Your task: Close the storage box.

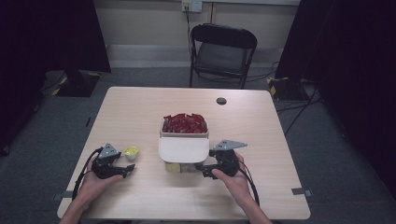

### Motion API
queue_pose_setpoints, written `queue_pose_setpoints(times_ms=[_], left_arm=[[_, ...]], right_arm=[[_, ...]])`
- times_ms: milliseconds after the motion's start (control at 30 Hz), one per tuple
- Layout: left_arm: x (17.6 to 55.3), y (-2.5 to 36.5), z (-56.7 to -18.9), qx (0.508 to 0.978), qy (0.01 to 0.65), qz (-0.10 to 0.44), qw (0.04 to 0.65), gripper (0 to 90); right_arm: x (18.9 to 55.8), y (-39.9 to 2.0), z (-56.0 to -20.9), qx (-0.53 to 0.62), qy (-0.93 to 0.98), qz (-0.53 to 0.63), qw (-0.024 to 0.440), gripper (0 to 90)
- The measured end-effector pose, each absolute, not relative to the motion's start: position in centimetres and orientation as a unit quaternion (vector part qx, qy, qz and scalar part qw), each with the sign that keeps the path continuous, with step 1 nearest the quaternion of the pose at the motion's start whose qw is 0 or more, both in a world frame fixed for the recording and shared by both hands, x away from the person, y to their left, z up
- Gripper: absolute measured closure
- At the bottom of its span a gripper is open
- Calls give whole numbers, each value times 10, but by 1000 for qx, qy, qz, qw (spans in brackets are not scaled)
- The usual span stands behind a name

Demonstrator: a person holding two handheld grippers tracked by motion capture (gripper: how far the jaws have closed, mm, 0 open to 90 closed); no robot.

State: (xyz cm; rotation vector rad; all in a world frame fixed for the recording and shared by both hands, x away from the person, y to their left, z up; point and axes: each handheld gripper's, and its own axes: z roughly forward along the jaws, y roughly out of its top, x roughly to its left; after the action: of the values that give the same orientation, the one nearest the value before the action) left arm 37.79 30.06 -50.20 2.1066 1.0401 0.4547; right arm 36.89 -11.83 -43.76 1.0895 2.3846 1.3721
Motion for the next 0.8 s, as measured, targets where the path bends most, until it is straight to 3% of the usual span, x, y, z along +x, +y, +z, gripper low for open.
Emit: queue_pose_setpoints(times_ms=[800], left_arm=[[378, 301, -502, 819, 405, 177, 365, 180]], right_arm=[[366, -133, -444, 383, 801, 448, 100, 229]])
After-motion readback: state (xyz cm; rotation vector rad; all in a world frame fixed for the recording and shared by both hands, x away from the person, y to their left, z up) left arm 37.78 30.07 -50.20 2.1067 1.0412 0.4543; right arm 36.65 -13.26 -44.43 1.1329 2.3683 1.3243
